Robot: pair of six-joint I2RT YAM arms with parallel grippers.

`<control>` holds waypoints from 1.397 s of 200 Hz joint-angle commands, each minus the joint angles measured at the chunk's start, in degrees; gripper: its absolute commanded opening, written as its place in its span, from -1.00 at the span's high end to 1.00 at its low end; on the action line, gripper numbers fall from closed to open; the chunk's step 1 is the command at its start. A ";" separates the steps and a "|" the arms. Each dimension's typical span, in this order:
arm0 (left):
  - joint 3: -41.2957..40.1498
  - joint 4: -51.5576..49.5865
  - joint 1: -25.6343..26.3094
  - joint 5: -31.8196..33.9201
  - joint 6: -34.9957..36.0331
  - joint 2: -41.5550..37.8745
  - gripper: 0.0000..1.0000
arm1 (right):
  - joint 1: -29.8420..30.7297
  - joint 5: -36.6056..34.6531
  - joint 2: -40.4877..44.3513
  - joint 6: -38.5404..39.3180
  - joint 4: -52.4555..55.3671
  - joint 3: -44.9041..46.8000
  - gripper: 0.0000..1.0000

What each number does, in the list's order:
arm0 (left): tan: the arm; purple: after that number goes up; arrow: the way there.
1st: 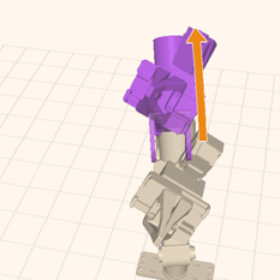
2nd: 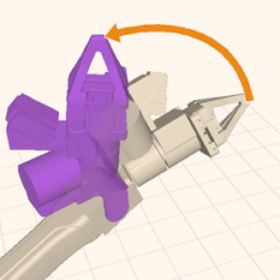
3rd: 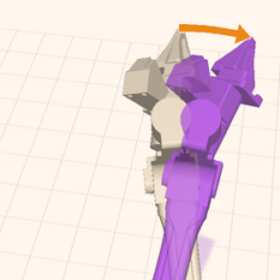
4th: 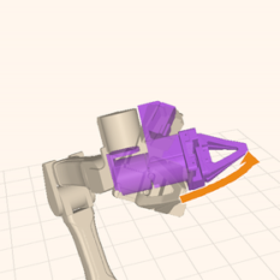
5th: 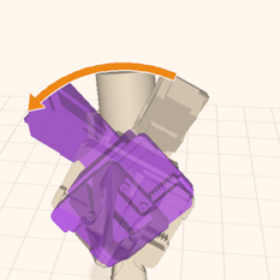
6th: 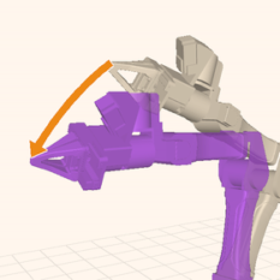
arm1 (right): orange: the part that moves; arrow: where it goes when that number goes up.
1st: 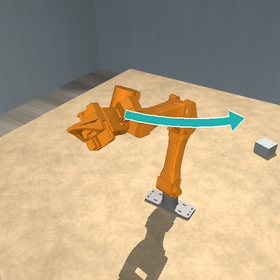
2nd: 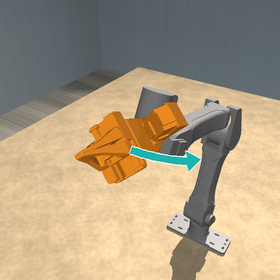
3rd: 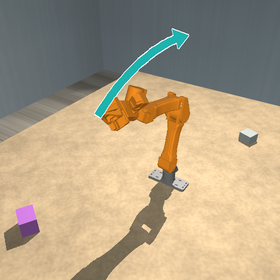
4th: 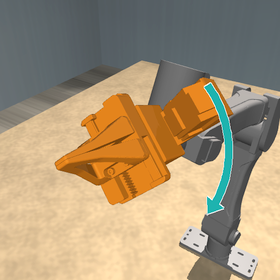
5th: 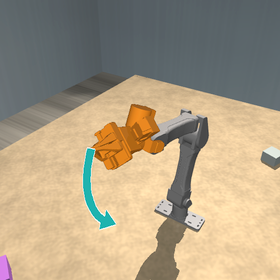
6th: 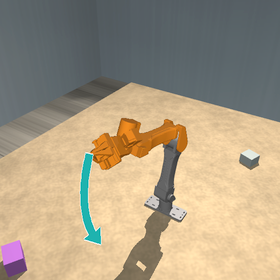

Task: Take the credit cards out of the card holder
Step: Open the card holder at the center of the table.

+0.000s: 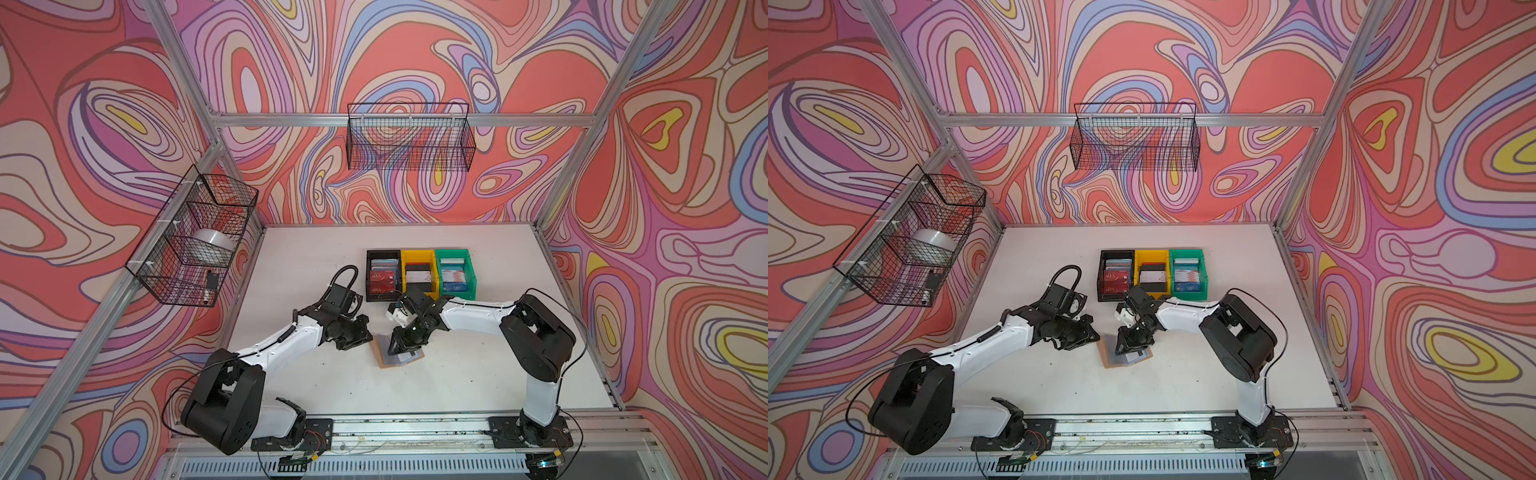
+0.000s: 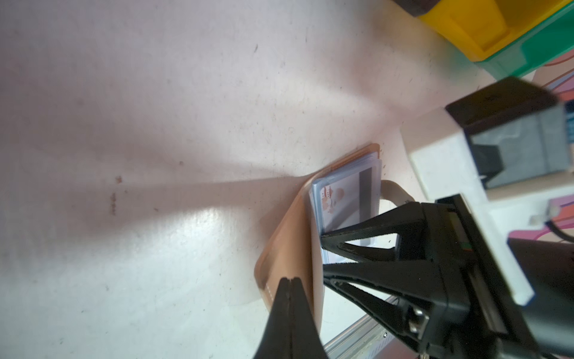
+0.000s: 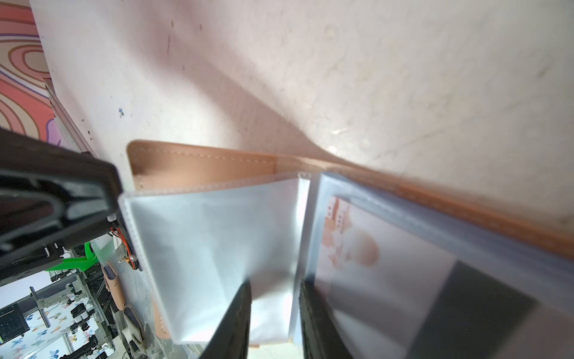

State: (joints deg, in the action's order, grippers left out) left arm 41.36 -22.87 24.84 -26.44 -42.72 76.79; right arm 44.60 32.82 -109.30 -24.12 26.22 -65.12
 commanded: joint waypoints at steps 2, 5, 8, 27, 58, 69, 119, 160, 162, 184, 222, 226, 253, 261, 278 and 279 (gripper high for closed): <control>-0.73 -0.64 -0.67 -0.94 -0.71 -1.98 1.00 | 0.23 -3.09 -2.73 0.47 2.78 -0.27 0.39; -0.76 -0.47 -0.66 -0.96 -0.77 -2.00 1.00 | 0.16 -3.11 -2.82 0.53 2.84 -0.31 0.39; -0.82 -0.13 -0.65 -1.17 -0.97 -1.96 1.00 | 0.22 -3.18 -2.91 0.51 2.89 -0.35 0.39; -2.16 4.87 -0.64 -3.72 -3.27 -1.19 1.00 | 0.22 -3.12 -3.65 0.67 3.33 -0.79 0.39; -3.48 12.59 -0.52 -6.47 -6.49 0.59 1.00 | 0.22 -3.28 -4.08 0.74 3.57 -1.16 0.40; -3.14 12.69 -0.40 -6.45 -6.37 0.79 1.00 | 0.22 -3.32 -4.10 0.75 3.52 -1.23 0.40; -4.71 15.31 0.52 -6.67 -7.99 2.30 1.00 | 0.22 -2.55 -4.27 0.36 2.62 -0.67 0.40; -10.83 21.42 3.32 -5.25 -11.61 5.63 1.00 | 0.22 -2.52 -4.00 -0.23 2.12 -0.16 0.40; -11.19 21.92 3.29 -5.26 -11.86 5.69 1.00 | 0.22 -2.55 -3.95 -0.23 2.00 -0.06 0.40; -15.77 24.74 3.45 -4.32 -13.79 5.26 1.00 | 0.18 -2.39 -3.74 -0.70 1.66 0.39 0.40; -16.58 21.63 3.40 -1.08 -12.20 5.12 1.00 | -0.19 -3.01 -1.81 -1.45 0.53 1.30 0.41; -16.67 21.30 3.39 -0.71 -12.05 5.20 1.00 | -0.21 -2.95 -1.33 -1.46 0.58 1.23 0.41; -16.66 21.19 3.35 -0.36 -11.77 6.08 1.00 | -0.86 -5.56 2.75 -0.85 3.69 -0.58 0.41; -16.35 21.18 3.36 -0.33 -11.54 6.49 1.00 | -1.03 -7.06 3.96 -0.55 5.43 -1.32 0.41; -15.76 20.83 3.39 -0.28 -11.12 7.33 1.00 | -1.78 -9.08 6.02 0.12 8.29 -2.03 0.41; -15.68 20.80 3.42 -0.24 -11.09 7.37 1.00 | -1.83 -9.17 6.11 0.17 8.44 -2.03 0.41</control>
State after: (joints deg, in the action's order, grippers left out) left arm 26.46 1.89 28.16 -31.66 -54.63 81.65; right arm 44.18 29.61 -107.07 -25.02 28.93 -65.78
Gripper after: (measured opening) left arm 0.047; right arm 0.295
